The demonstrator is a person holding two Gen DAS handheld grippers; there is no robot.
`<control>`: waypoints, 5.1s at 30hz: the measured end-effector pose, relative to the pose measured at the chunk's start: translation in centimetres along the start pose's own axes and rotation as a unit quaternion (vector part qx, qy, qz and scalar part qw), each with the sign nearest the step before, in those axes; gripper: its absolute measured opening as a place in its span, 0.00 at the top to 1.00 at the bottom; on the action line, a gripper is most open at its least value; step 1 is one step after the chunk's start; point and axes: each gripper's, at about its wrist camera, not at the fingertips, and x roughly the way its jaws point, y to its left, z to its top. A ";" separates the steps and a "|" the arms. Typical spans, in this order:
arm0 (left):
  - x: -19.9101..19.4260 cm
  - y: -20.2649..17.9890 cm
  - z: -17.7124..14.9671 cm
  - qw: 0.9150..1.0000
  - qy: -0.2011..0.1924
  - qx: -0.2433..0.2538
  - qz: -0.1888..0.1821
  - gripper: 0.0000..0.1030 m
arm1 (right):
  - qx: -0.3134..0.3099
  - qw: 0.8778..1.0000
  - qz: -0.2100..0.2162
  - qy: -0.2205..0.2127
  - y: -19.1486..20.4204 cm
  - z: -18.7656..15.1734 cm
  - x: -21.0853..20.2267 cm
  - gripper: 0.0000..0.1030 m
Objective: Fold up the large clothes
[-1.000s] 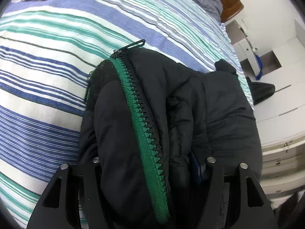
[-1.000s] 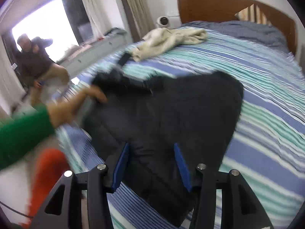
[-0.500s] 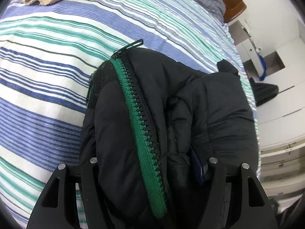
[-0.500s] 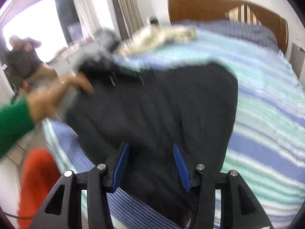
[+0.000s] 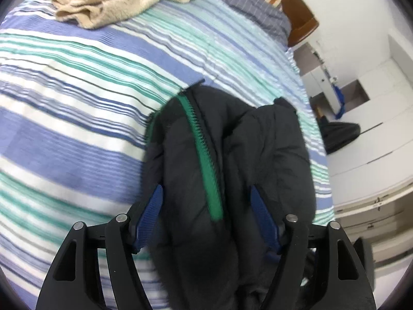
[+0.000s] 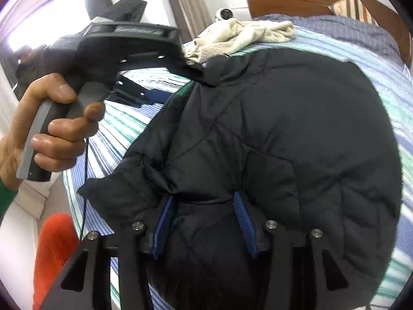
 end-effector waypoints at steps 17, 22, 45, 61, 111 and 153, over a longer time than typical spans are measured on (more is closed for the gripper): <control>2.7 5.8 -4.0 0.988 -0.021 -0.057 -0.140 0.08 | -0.001 1.000 -0.013 -0.002 0.7 0.2 1.7 0.50; 5.0 2.5 -3.3 0.988 0.020 0.005 -0.151 0.01 | -0.006 1.000 -0.010 0.001 0.5 0.4 2.0 0.50; 10.8 -0.3 -0.1 0.996 0.063 0.024 -0.056 0.00 | -0.036 0.974 -0.223 -0.009 1.8 0.9 -8.1 0.23; 10.2 -0.2 -1.4 0.996 0.060 0.026 -0.057 0.00 | 0.029 0.984 -0.165 -0.055 -9.1 -1.8 -9.0 0.23; 16.0 -2.9 5.4 0.996 0.015 0.021 -0.091 0.00 | 0.278 0.951 0.119 -0.061 -28.0 2.5 0.8 0.19; -5.8 -23.2 -15.8 0.917 -0.242 0.207 0.241 0.00 | 0.135 0.921 -0.328 -0.160 -4.6 -3.5 -24.5 0.13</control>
